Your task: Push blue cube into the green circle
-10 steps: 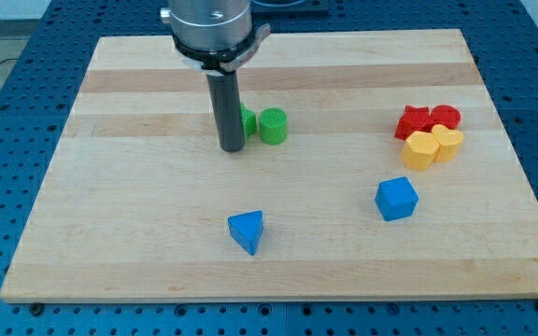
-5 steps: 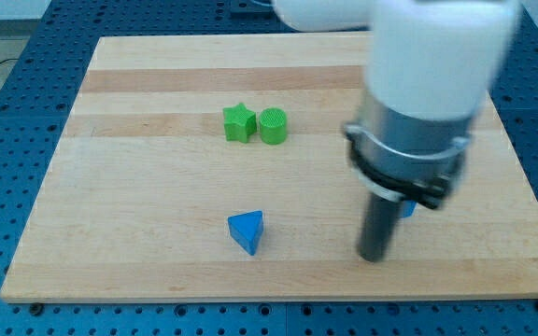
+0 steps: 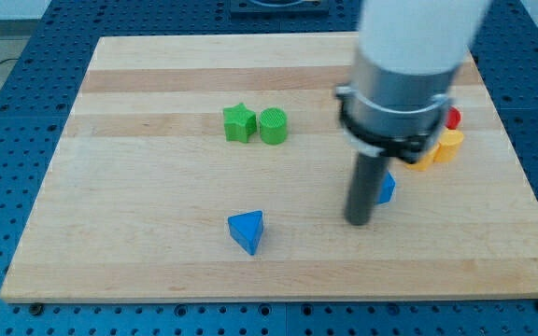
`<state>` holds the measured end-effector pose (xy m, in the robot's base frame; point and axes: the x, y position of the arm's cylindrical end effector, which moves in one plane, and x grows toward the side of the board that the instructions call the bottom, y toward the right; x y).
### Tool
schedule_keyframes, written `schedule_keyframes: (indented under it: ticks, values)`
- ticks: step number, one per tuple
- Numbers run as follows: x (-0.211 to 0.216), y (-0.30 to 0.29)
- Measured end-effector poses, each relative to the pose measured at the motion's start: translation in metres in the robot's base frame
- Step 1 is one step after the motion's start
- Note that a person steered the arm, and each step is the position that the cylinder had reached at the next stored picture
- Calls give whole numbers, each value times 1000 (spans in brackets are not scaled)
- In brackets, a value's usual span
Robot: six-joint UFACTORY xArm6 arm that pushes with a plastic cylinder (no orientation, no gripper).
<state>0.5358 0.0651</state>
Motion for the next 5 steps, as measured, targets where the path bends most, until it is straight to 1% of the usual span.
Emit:
schedule_keyframes:
  ticks: [1,2,3,4,5]
  values:
    - [4,-24]
    - [17,34]
    - [8,100]
    - [-15,124]
    - [-36,99]
